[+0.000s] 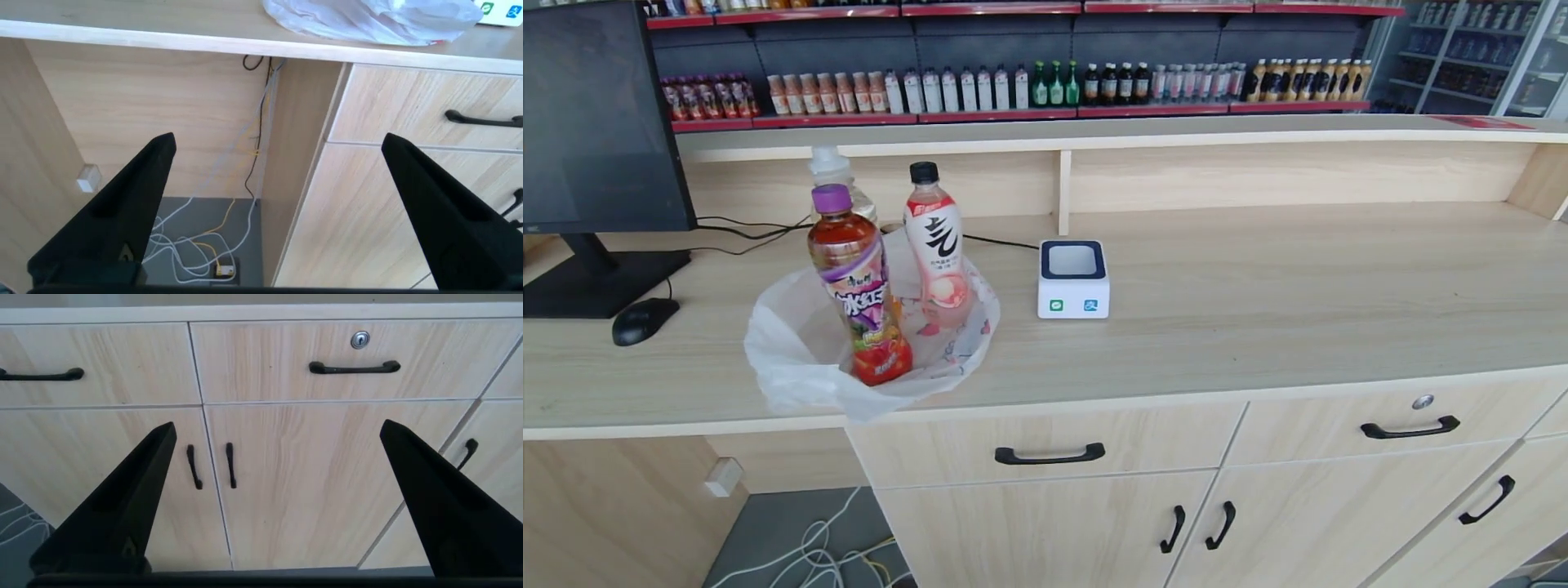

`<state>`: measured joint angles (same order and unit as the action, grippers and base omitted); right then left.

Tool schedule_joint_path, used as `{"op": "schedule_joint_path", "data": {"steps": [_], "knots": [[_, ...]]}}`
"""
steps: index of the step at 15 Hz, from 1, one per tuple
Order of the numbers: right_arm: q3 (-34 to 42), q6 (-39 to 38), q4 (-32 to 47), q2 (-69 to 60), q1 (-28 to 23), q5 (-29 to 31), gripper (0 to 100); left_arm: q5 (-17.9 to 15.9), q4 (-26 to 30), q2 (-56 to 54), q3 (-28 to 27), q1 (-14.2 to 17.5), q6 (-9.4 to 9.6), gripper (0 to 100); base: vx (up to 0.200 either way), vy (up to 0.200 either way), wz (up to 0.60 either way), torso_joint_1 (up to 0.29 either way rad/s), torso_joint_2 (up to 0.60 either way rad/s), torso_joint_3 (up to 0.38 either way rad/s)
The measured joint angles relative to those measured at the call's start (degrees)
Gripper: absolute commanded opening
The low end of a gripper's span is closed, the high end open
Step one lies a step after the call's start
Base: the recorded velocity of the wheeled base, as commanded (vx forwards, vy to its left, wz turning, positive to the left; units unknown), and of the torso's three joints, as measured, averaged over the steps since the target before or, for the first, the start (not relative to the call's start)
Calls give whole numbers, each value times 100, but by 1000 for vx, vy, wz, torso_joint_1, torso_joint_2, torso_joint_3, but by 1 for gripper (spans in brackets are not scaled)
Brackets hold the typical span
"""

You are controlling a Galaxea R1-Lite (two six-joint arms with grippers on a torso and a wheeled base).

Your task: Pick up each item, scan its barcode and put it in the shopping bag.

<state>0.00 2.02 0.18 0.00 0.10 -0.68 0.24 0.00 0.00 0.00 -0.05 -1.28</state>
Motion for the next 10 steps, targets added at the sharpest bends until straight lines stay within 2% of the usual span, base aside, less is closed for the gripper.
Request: {"op": "schedule_joint_path", "data": {"steps": [1, 6, 10], "knots": [[0, 0, 0, 0, 0, 0, 100, 0, 0, 0, 0, 0, -2, 100, 0, -200, 0, 2, 12, 7], [-2, 16, 0, 0, -7, 0, 100, 2, 0, 0, 0, -6, 6, 100, 0, 0, 0, 0, 0, 0], [0, 7, 2, 0, 0, 0, 100, 2, 0, 0, 0, -2, -5, 100, -200, 0, 0, 8, 4, 0]]}}
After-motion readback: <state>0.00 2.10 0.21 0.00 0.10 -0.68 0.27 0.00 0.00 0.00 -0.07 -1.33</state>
